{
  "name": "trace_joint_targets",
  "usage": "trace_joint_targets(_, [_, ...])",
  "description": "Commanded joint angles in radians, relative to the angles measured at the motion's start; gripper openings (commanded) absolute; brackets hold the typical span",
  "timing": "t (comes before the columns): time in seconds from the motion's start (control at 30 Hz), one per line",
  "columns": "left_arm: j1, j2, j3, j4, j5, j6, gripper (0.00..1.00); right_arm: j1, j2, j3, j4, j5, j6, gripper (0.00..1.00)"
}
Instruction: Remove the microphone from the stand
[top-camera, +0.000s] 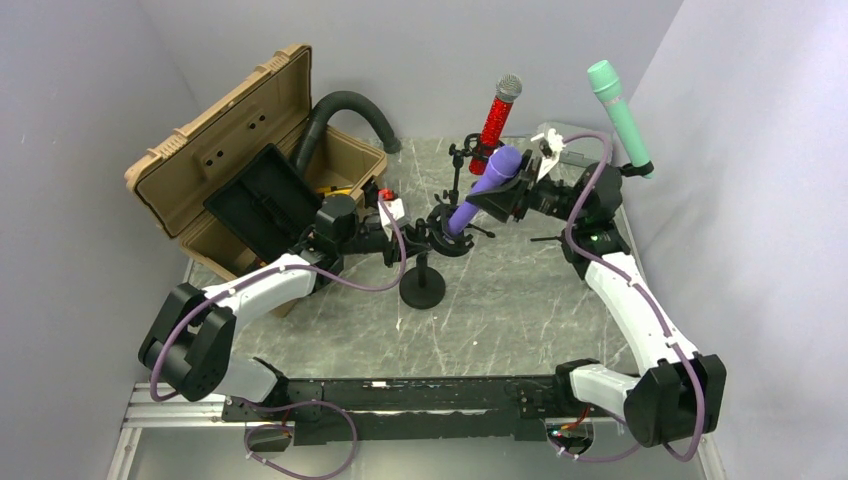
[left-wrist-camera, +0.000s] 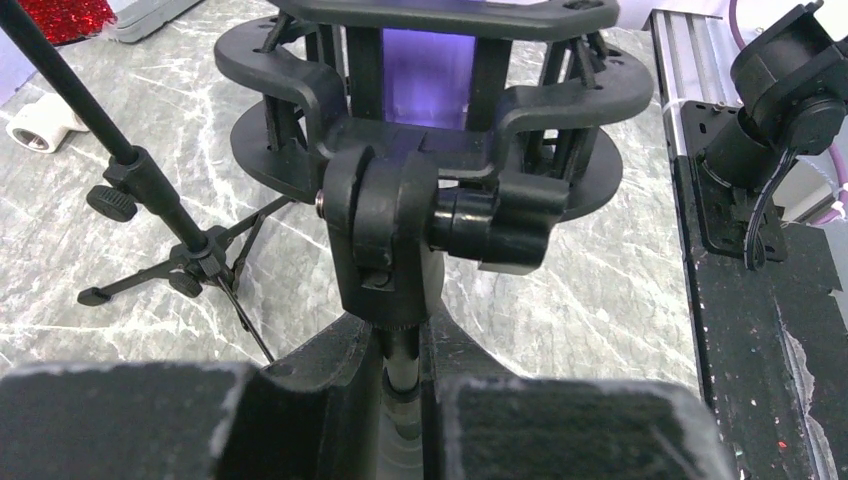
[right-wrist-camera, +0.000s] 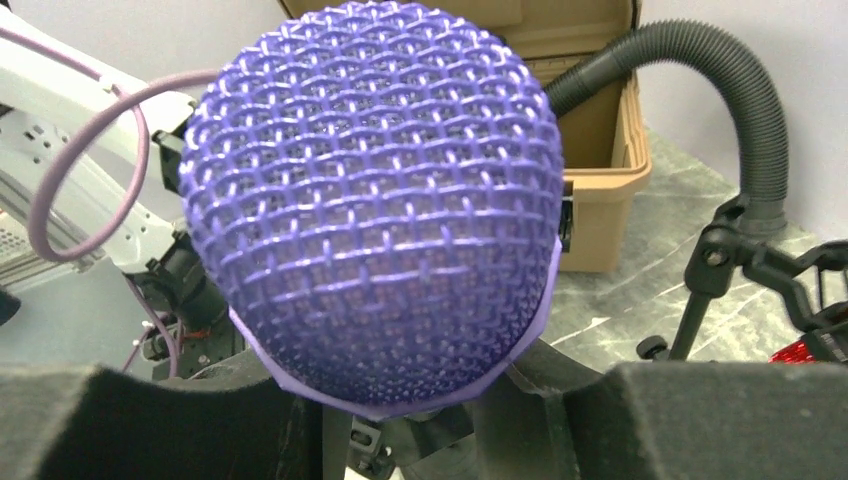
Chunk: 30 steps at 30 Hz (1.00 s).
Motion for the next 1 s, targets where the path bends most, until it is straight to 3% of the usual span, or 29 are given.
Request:
trace_joint_targets(0.0, [0.002,-0.011,0.019,-0.054,-0.032,0.075,0.00,-0.018,-0.037,0.144,-0.067,-0.021,-0.020,0.00])
trace_joint_targets(0.13, [0.002,-0.008,0.026,-0.061,-0.041,0.080,0.00,-0.024,-0.046,0.226,-0.208,-0.004,-0.089,0.00])
trace_joint_targets(0.23, [0.002,-0.004,0.038,-0.075,-0.052,0.082,0.00,-0.028,-0.063,0.318,-0.410,0.052,-0.214,0.00])
trace_joint_targets(0.4, [0.003,-0.012,0.051,-0.092,-0.087,0.095,0.00,-0.038,-0.107,0.441,-0.728,0.204,-0.409,0.00])
trace_joint_targets(0.5, [0.002,-0.021,0.055,-0.109,-0.093,0.112,0.00,-0.052,-0.145,0.461,-0.834,0.299,-0.452,0.00])
trace_joint_targets(0.7, [0.002,-0.033,0.052,-0.120,-0.088,0.135,0.02,-0.089,-0.206,0.388,-0.974,0.459,-0.481,0.00])
trace_joint_targets(0.9, [0.002,-0.036,0.050,-0.115,-0.077,0.142,0.15,-0.125,-0.203,0.205,-1.008,0.458,-0.480,0.00])
trace_joint_targets(0.97, [0.002,-0.033,0.054,-0.119,-0.074,0.140,0.24,-0.133,-0.191,0.141,-0.999,0.446,-0.475,0.00])
